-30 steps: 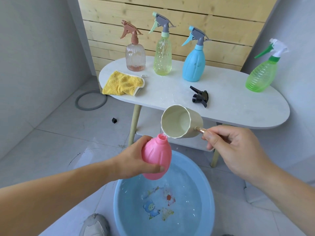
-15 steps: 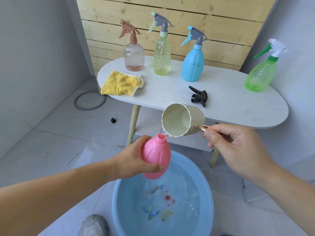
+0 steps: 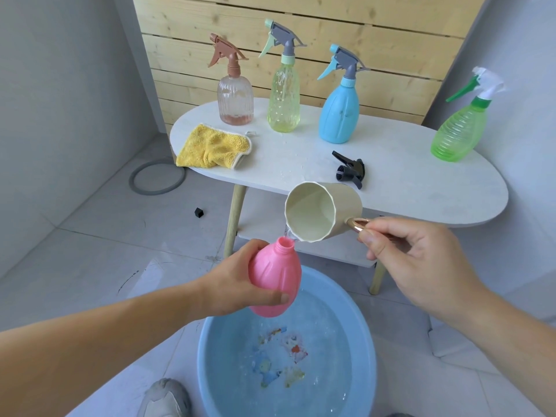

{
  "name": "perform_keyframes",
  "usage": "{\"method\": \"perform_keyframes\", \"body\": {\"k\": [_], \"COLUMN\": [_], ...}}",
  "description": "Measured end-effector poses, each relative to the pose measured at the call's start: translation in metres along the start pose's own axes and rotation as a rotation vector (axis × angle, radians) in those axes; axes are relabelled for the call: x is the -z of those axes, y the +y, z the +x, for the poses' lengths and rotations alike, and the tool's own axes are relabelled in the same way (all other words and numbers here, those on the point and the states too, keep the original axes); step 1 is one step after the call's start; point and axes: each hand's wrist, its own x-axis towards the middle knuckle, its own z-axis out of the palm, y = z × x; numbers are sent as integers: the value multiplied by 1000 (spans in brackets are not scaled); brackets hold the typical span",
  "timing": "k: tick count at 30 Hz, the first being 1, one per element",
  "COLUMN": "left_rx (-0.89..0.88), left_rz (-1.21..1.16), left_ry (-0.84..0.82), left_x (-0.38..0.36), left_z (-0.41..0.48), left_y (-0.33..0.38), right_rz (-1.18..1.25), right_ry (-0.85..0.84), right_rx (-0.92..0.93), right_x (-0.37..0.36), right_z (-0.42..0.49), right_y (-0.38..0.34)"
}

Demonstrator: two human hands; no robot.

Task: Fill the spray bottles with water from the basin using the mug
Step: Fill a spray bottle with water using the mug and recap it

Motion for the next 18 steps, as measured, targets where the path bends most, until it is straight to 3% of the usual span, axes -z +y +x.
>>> {"method": "perform_keyframes", "body": {"k": [18], "left_rx": [-7], "left_rz": [-3], "left_ry": [-1], "left_x": [-2], "left_z": [2], "left_y": [-1], "right_rz": [-88], "right_ry": [21], "right_rx": [132], "right_x": [0], "right_z": [3], "right_y": [6]}}
